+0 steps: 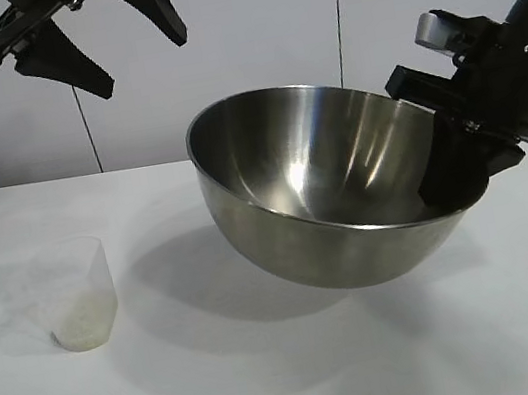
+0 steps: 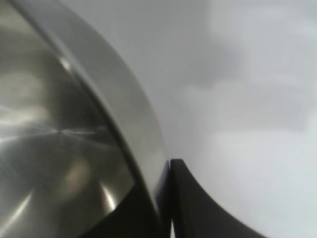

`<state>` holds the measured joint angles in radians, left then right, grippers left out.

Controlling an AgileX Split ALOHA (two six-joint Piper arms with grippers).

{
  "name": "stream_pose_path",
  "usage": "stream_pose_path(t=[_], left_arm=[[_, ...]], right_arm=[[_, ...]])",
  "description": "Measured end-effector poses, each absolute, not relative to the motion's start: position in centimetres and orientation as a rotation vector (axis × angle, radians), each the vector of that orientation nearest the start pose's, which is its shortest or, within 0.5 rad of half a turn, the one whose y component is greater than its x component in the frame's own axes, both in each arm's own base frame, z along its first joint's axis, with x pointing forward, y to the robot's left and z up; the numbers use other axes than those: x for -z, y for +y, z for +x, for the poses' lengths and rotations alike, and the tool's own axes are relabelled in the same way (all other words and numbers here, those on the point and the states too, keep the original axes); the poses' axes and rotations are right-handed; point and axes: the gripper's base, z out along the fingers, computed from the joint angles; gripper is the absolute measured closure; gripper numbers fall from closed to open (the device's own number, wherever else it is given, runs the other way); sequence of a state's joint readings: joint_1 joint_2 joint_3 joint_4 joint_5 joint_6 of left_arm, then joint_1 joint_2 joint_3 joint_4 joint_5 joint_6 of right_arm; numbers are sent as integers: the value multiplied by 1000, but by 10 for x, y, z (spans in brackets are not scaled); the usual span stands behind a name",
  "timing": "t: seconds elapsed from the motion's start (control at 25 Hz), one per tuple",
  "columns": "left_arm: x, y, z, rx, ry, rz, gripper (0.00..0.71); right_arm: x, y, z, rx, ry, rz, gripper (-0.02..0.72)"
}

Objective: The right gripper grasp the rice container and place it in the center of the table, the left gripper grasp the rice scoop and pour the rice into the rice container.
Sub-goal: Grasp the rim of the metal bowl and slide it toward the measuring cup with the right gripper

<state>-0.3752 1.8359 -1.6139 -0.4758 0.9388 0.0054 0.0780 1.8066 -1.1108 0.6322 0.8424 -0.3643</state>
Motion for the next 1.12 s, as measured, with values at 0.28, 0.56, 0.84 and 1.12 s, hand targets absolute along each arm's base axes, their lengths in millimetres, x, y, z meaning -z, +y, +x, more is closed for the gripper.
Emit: stream_pose_path(t=[0.28, 0.56, 0.84, 1.12], left_arm=[[-302, -181, 367, 727, 2631, 245, 123], [-302, -181, 367, 725, 2628, 252, 123], [-302, -181, 367, 726, 2630, 245, 123], [-302, -181, 367, 726, 2630, 245, 123]], right_arm=[[-179, 105, 331, -693, 2876, -136, 685], [-144, 119, 335, -667, 2944, -101, 685], [-139, 118, 339, -649, 2929, -75, 679], [-140, 119, 339, -667, 2929, -22, 365]])
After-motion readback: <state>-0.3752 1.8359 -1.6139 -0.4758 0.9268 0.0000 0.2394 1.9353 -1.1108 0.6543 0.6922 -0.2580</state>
